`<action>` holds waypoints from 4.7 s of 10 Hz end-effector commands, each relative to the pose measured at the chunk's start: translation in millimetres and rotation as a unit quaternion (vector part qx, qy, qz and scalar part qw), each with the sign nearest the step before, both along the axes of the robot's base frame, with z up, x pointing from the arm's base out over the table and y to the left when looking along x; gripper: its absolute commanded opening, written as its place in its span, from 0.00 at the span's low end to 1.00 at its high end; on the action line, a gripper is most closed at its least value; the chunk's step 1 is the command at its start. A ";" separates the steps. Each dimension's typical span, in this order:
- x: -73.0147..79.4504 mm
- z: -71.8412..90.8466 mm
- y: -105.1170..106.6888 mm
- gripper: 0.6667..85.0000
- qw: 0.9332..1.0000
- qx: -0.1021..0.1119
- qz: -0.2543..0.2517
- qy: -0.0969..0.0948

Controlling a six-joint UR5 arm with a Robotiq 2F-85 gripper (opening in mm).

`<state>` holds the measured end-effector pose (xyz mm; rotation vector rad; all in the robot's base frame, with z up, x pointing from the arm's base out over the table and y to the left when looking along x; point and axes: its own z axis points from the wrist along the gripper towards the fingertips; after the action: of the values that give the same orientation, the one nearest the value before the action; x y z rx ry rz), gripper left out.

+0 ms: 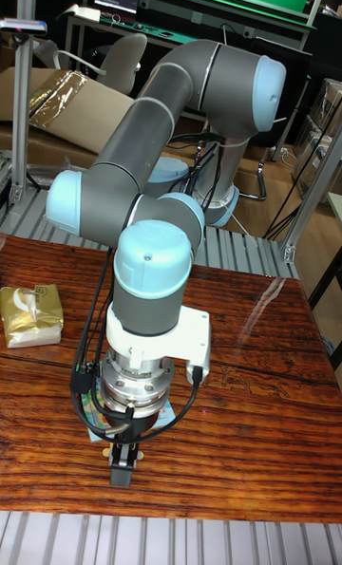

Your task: Assemble one piece of a puzzle

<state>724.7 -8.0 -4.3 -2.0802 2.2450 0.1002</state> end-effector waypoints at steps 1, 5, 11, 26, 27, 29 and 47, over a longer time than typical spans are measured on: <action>0.1 -0.9 5.1 0.76 1.000 0.008 -0.008 -0.002; 2.0 -0.2 8.5 0.68 1.000 0.014 -0.017 -0.006; -2.2 6.6 3.7 0.55 0.999 0.015 -0.032 -0.011; 5.4 15.7 -9.5 0.56 0.999 0.000 -0.047 -0.025; 4.9 14.6 -8.4 0.59 0.999 0.001 -0.043 -0.024; 6.1 10.6 -6.1 0.60 0.999 0.003 -0.043 -0.024; 0.4 4.1 -4.1 0.47 0.998 0.010 -0.056 -0.024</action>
<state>724.5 -11.3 -3.3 -1.9430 2.3130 0.0526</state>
